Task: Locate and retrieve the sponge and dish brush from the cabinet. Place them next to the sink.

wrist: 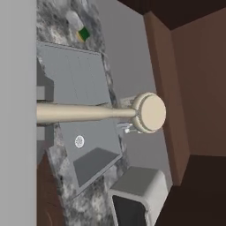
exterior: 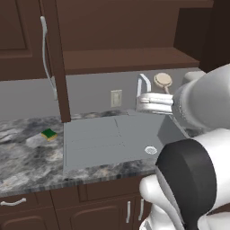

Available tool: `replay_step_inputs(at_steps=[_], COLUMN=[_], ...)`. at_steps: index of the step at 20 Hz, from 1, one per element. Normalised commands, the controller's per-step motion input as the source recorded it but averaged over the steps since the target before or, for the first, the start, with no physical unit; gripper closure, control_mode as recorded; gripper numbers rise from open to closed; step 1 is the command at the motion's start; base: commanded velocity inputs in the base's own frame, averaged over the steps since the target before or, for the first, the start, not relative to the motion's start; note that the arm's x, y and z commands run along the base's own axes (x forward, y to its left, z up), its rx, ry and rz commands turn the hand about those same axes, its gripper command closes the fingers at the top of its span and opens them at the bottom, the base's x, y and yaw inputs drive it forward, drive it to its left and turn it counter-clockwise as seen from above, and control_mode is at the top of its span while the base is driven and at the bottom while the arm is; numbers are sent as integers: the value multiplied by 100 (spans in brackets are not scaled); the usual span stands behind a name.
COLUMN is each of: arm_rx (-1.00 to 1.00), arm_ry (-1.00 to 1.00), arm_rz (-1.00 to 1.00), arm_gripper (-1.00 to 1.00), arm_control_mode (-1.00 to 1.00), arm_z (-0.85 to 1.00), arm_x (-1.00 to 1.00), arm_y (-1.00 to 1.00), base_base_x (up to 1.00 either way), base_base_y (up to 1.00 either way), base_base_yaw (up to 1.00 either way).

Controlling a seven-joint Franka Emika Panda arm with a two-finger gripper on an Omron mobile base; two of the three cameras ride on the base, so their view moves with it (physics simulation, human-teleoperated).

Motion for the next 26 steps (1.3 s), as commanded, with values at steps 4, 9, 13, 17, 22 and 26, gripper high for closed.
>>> replay_step_inputs(at_steps=[4,9,13,17,22,26], arm_rx=[0,-3,-4,-3,-5,-5], arm_ry=[1,0,0,0,4,10], arm_rz=[14,17,21,27,29,30], arm_gripper=[100,100,100,100,100,100], arm_control_mode=[-100,-100,-100,-100,-100,-100], arm_z=[-48,-52,-49,-48,-53,-51], arm_x=[-34,-1,12,33,45,50], arm_y=[-13,-17,-22,-23,-3,3], base_base_x=[0,0,0,0,0,0], base_base_y=[0,0,0,0,0,0], base_base_yaw=[0,0,0,0,0,0])
